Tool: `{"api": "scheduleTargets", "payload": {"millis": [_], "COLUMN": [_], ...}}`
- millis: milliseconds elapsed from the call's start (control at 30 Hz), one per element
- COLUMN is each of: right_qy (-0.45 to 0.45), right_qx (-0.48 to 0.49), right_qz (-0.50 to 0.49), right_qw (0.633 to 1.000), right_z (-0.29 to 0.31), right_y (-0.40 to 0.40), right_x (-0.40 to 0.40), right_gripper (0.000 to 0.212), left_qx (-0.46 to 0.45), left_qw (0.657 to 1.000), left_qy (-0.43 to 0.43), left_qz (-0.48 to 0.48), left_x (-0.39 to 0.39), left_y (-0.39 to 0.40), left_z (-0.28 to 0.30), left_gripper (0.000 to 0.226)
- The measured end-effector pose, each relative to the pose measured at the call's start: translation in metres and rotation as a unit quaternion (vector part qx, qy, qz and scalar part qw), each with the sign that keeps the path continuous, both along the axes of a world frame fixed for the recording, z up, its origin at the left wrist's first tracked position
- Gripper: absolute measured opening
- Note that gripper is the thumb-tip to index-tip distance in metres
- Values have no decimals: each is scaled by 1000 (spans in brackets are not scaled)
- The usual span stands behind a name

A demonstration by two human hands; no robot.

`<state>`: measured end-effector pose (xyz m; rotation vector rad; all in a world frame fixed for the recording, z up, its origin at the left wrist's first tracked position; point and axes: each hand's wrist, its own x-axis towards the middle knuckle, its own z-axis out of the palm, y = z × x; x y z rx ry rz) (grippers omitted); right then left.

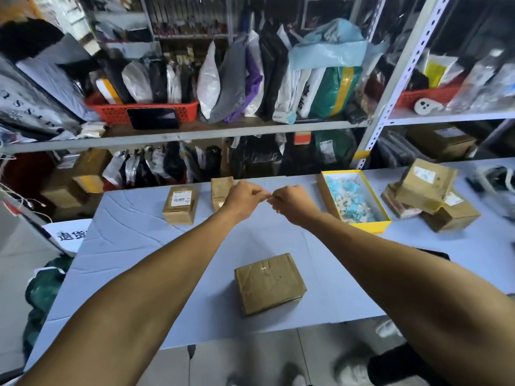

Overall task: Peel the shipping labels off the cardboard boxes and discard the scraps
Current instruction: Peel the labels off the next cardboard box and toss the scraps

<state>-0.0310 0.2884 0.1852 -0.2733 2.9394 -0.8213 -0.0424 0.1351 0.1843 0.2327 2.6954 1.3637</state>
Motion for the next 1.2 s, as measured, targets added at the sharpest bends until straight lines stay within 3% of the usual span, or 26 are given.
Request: {"api": "scheduleTargets", "payload": {"millis": [133,300,533,733,967,1067,1200], "right_qy": [-38,-54,-38,-2,14,10,13], "right_qx": [-26,-71,-20,-49,-33,-40,-42], "right_qz": [-47,-87,-92,-143,-131,-116,-100], "right_qw": [998,992,995,988,991,992,994], "right_z": [0,7,19,15,0,-5,-1], "right_y": [28,74,139,188,213,214,212], "right_x": [8,22,38,46,34,24,-8], "right_gripper": [20,17,21,22,17,16,16], "left_qx": [17,14,-33,-18,13,15,20], "left_qw": [999,999,999,998,998,995,997], "left_qy": [-21,-31,-13,12,-38,-83,-77], "left_qz": [-34,-28,3,-60,-54,-49,-10], "left_x": [4,13,10,11,3,-14,-41], "left_y": [25,78,160,206,227,229,231], "left_z": [-6,-3,7,7,-6,-10,-27], "left_gripper": [3,15,28,54,20,15,13]}}
